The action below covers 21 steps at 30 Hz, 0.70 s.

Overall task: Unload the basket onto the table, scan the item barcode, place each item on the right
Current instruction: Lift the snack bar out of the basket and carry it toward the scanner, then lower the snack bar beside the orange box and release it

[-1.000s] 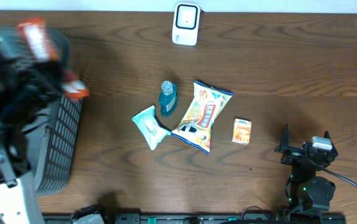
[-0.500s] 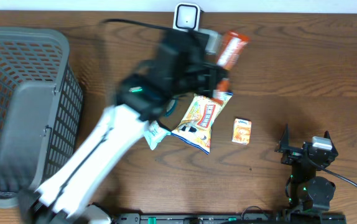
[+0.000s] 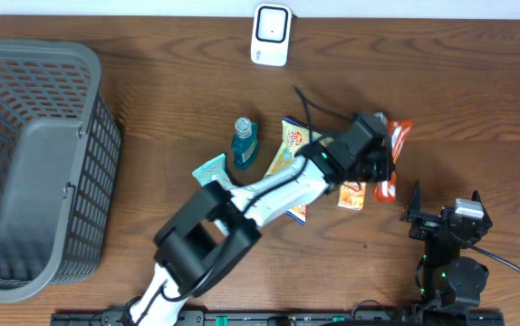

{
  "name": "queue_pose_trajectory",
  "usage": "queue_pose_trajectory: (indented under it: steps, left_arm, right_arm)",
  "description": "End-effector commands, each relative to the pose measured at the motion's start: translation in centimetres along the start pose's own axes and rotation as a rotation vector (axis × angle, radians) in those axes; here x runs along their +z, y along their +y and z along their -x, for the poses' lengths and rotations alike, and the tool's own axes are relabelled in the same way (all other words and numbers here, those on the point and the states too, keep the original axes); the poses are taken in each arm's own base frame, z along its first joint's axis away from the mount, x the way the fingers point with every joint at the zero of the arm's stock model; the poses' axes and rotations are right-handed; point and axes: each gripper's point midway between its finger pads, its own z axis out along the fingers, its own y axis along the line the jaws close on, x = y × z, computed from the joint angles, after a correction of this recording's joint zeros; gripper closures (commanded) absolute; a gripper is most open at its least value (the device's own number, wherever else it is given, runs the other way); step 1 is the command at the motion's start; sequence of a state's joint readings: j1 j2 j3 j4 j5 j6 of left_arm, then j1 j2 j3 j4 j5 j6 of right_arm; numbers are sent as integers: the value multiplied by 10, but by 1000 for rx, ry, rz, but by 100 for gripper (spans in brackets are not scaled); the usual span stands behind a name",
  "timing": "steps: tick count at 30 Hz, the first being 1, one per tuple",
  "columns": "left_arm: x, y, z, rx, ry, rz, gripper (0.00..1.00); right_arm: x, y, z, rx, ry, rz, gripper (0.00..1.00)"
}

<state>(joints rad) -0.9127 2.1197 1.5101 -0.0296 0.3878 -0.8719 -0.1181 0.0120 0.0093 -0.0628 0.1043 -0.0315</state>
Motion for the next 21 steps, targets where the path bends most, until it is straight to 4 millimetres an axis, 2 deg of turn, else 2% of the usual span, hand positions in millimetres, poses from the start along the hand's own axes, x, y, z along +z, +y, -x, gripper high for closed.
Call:
queue_pose_trajectory:
  steps: [1, 4, 7, 11, 15, 21]
  left_arm:
    - [15, 17, -14, -107, 45, 26, 93]
    - [14, 30, -17, -118, 53, 80, 93]
    - [10, 52, -20, -109, 54, 174, 93]
    - [-8, 108, -30, -133, 35, 444, 93]
    - [-27, 141, -30, -67, 17, 622, 93]
    - [-41, 156, -15, 11, -39, 717, 93]
  right_arm:
    - [0, -2, -1, -7, 0, -7, 1]
    - [0, -2, -1, -7, 0, -7, 1]
    - [0, -2, -1, -7, 0, -7, 1]
    - [0, -2, -1, -7, 0, -7, 1]
    - [0, -2, -1, -7, 0, -7, 1]
    - [0, -2, -1, -7, 0, -7, 1]
